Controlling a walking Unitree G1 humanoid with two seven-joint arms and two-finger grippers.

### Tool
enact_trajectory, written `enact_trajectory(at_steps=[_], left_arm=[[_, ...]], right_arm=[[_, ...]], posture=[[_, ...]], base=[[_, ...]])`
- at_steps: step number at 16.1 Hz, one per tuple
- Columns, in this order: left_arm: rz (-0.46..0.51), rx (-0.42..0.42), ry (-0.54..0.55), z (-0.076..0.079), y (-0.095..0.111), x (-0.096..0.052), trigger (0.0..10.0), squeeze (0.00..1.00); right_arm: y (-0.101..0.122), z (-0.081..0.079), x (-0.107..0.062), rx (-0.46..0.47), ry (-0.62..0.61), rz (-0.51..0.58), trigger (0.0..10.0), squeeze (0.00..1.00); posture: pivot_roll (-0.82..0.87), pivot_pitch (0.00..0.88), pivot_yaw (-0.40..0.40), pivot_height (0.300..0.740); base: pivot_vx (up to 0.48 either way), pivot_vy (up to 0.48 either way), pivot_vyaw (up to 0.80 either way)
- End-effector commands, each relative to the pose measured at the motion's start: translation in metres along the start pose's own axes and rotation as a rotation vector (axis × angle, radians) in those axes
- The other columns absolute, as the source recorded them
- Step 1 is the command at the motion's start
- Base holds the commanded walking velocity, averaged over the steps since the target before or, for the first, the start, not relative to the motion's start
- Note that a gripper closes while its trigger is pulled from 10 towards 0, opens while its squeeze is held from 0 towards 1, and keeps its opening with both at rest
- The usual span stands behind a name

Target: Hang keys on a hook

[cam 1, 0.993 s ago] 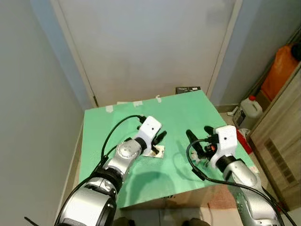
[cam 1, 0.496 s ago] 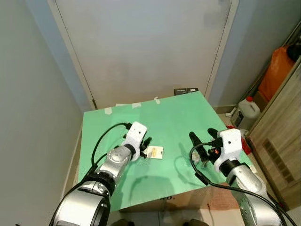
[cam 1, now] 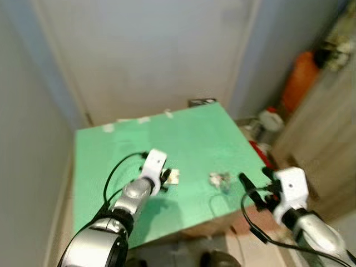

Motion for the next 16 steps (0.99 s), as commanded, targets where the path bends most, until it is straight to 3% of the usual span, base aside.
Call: enact_trajectory(at_steps=[1, 6, 10, 13, 16], left_arm=[[-0.032, -0.041, 0.027, -0.004, -0.008, -0.001, 10.0, 0.00], [-0.060, -0.093, 0.071, -0.011, -0.012, -0.003, 10.0, 0.00], [-0.143, -0.159, 0.195, -0.027, -0.037, -0.011, 10.0, 0.00], [-0.176, -0.272, 0.184, -0.022, -0.052, -0.014, 10.0, 0.00], [-0.226, -0.302, 0.172, -0.015, -0.065, -0.017, 10.0, 0.00]], right_arm=[[0.006, 0.004, -0.007, -0.003, 0.001, 0.007, 10.0, 0.00], [0.007, 0.006, -0.013, -0.006, -0.003, -0.012, 10.0, 0.00], [0.008, 0.003, -0.006, 0.008, 0.002, -0.008, 10.0, 0.00], [0.010, -0.001, 0.000, 0.016, 0.016, 0.000, 10.0, 0.00], [0.011, -0.004, 0.008, 0.021, 0.032, 0.009, 10.0, 0.00]], posture=[[-0.35, 0.122, -0.024, 0.706], [-0.36, 0.121, -0.023, 0.706], [-0.31, 0.102, -0.010, 0.706], [-0.29, 0.091, -0.014, 0.706], [-0.26, 0.076, -0.012, 0.706]], base=[[0.000, 0.000, 0.00], [0.000, 0.000, 0.00], [0.000, 0.000, 0.00], [0.000, 0.000, 0.00], [0.000, 0.000, 0.00]])
Point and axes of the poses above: a point about 5 cm out from each wrist's last joint towards the gripper, its own x axis pointing out of the wrist towards the gripper, its own y axis along the axis of the wrist's last joint, z = x × y, the point moved 4 cm from there along x, pointing out of the wrist towards the gripper, and after that the axes turned 6 degrees about -x, right-handed, at the moved point
